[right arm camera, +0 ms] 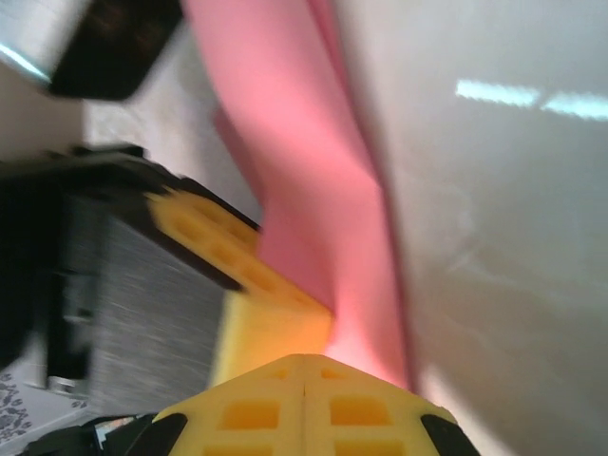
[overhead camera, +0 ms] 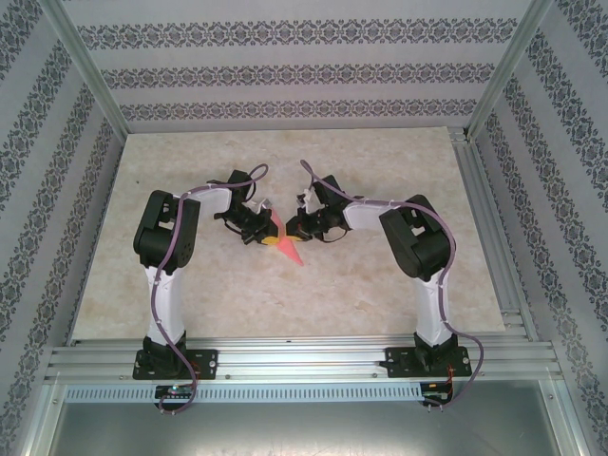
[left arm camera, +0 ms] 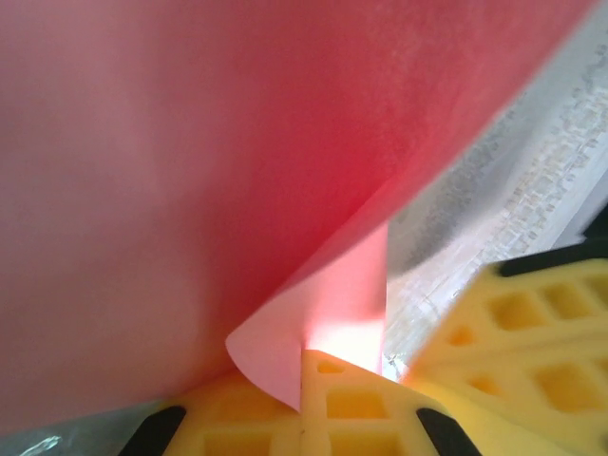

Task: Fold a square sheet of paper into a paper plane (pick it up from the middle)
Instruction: Fold the wing for the fifth time at the center of the table.

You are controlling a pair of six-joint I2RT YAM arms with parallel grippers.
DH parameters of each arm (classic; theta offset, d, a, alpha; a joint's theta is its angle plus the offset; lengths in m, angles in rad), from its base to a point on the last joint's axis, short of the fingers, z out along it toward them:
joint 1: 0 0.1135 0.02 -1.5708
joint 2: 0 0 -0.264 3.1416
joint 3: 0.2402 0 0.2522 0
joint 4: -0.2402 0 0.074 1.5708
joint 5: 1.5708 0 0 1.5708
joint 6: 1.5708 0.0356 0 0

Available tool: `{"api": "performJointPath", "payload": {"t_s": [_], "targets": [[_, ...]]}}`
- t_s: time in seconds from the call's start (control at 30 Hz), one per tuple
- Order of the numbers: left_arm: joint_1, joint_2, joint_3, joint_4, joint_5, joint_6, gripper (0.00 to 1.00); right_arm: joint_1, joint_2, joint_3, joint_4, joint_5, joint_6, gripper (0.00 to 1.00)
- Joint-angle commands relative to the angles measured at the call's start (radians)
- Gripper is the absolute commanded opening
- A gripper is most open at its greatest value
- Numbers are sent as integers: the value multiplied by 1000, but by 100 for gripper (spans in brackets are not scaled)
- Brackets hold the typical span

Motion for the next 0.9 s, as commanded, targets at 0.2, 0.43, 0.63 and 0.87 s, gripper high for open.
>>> {"api": "performJointPath", "payload": {"t_s": [0.2,0.43,0.63,0.87], "targets": [[16,36,8,-28,-59,20,0,19,17,-52,-45,53,-36,2],[17,34,7,-26,-61,20,0,26,-68,-115,-32,29,-24,2],[17,35,6,-28,-61,20,0,48,-31,-183,-27,45,-32,1],[18,34,10,-29,-62,18,0,67,-79,-231,-35,42,-42,1]]}}
